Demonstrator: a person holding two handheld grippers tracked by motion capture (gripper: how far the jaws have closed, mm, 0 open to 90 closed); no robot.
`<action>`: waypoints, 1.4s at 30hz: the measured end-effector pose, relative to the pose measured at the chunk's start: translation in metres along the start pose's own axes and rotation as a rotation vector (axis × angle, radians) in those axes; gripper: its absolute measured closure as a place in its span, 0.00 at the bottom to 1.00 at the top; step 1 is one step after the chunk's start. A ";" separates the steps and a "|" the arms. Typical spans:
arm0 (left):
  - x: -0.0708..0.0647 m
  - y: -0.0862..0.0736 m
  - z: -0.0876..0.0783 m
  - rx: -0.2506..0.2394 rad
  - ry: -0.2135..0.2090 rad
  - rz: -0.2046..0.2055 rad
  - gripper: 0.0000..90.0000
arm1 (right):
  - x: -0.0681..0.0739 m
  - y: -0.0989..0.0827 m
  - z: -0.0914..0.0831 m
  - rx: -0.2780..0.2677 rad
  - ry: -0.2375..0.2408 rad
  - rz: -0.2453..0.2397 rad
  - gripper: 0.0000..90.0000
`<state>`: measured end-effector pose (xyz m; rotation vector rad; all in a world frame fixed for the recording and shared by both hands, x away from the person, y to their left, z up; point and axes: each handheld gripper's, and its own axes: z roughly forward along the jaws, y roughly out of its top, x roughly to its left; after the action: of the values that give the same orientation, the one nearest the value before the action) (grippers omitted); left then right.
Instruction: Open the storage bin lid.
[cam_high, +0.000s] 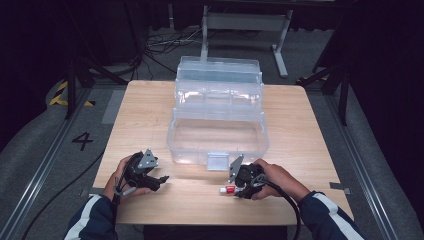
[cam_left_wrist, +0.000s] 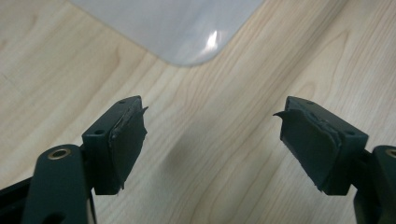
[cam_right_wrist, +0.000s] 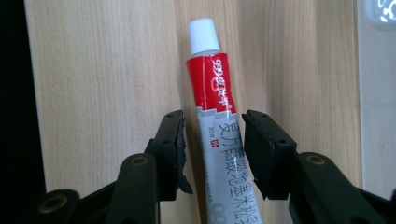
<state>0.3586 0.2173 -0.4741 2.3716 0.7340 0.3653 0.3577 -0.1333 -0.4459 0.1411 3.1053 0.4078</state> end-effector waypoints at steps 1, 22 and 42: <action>0.001 -0.002 0.001 0.005 -0.007 -0.004 0.25 | -0.001 0.001 0.001 0.003 0.000 -0.002 0.66; 0.016 -0.015 0.015 -0.058 -0.082 -0.078 0.16 | 0.001 -0.005 0.004 0.022 0.024 0.002 0.78; 0.016 -0.014 0.016 -0.058 -0.081 -0.076 0.15 | -0.006 -0.030 -0.022 -0.059 -0.034 0.052 0.78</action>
<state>0.3726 0.2286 -0.4943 2.2825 0.7635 0.2539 0.3604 -0.1689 -0.4323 0.2264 3.0580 0.4922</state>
